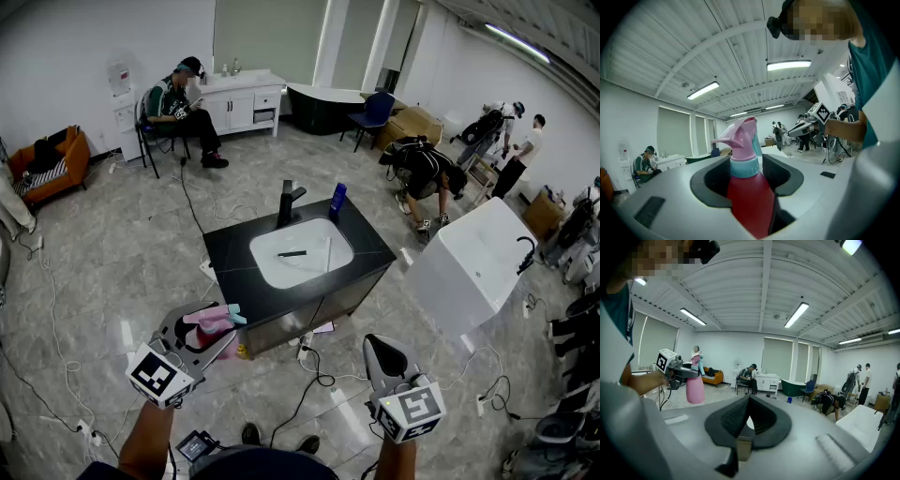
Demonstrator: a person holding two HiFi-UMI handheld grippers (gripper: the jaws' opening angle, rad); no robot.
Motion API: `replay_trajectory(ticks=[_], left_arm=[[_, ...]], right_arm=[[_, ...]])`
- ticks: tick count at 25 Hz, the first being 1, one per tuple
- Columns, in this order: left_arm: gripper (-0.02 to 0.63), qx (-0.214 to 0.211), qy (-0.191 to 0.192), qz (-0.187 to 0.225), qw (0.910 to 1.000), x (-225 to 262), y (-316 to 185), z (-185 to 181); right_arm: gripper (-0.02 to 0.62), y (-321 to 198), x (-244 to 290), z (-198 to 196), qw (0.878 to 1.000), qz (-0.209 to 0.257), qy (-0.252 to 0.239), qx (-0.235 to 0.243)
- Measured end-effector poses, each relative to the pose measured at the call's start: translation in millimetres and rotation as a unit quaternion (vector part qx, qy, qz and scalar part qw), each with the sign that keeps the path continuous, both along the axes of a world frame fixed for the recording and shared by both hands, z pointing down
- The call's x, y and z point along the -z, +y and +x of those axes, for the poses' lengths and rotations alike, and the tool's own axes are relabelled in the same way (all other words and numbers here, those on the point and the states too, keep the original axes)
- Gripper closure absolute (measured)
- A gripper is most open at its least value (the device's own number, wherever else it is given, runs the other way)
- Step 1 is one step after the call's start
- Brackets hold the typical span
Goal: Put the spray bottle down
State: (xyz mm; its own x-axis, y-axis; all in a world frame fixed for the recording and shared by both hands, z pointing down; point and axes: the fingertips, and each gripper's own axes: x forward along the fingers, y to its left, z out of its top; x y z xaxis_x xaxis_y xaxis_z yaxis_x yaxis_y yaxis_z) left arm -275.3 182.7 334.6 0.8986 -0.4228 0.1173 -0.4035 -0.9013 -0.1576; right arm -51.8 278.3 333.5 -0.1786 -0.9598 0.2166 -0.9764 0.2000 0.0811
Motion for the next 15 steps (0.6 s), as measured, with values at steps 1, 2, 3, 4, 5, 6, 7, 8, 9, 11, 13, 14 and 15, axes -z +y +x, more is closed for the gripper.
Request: replay_trajectory(ticks=[1,2,3,4,5,6,7,8,9,11,13,14,15], left_arm=[[0.400,-0.001,0.002,0.000,1.0000,-1,0,1],[0.399,-0.003,0.003,0.001,1.0000,-2,0,1],[0.400,-0.004,0.004,0.002,1.0000,-2,-1,2],[0.400,-0.005,0.004,0.002,1.0000,-3,-1,3],[0.399,-0.006,0.003,0.002,1.0000,-4,-2,3],[0.400,-0.007,0.003,0.001,1.0000,-4,-3,3],[0.400,-0.008,0.002,0.000,1.0000,-5,-4,2],[0.400,-0.009,0.004,-0.001,1.0000,-5,-5,1],[0.400,-0.010,0.006,-0.003,0.9999,-5,-6,0],[0.400,-0.012,0.008,-0.004,0.9999,-6,-8,-3],[0.400,-0.017,0.007,-0.003,0.9998,-7,-10,-4],[0.400,-0.019,0.007,-0.002,0.9998,-7,-11,-3],[0.400,-0.023,0.008,-0.001,0.9997,-7,-11,-3]], right_arm=[[0.588,0,-3,0,1.000,-0.002,0.000,-0.001],[0.588,0,-5,1,1.000,-0.003,0.000,-0.002],[0.588,0,-6,1,1.000,-0.003,0.000,-0.002],[0.588,-1,-6,1,1.000,-0.002,0.000,-0.003],[0.588,-2,-6,1,1.000,-0.001,0.000,-0.004],[0.588,-3,-6,0,1.000,0.000,-0.001,-0.005],[0.588,-3,-7,-1,1.000,-0.001,-0.001,-0.006],[0.588,-4,-7,-2,1.000,-0.002,-0.001,-0.007],[0.588,-4,-8,-3,1.000,-0.003,-0.002,-0.009],[0.588,-5,-7,-7,1.000,-0.003,-0.004,-0.012],[0.588,-6,-6,-10,1.000,0.000,-0.009,-0.014],[0.588,-7,-6,-11,1.000,0.002,-0.012,-0.015],[0.586,-8,-6,-12,1.000,0.004,-0.014,-0.016]])
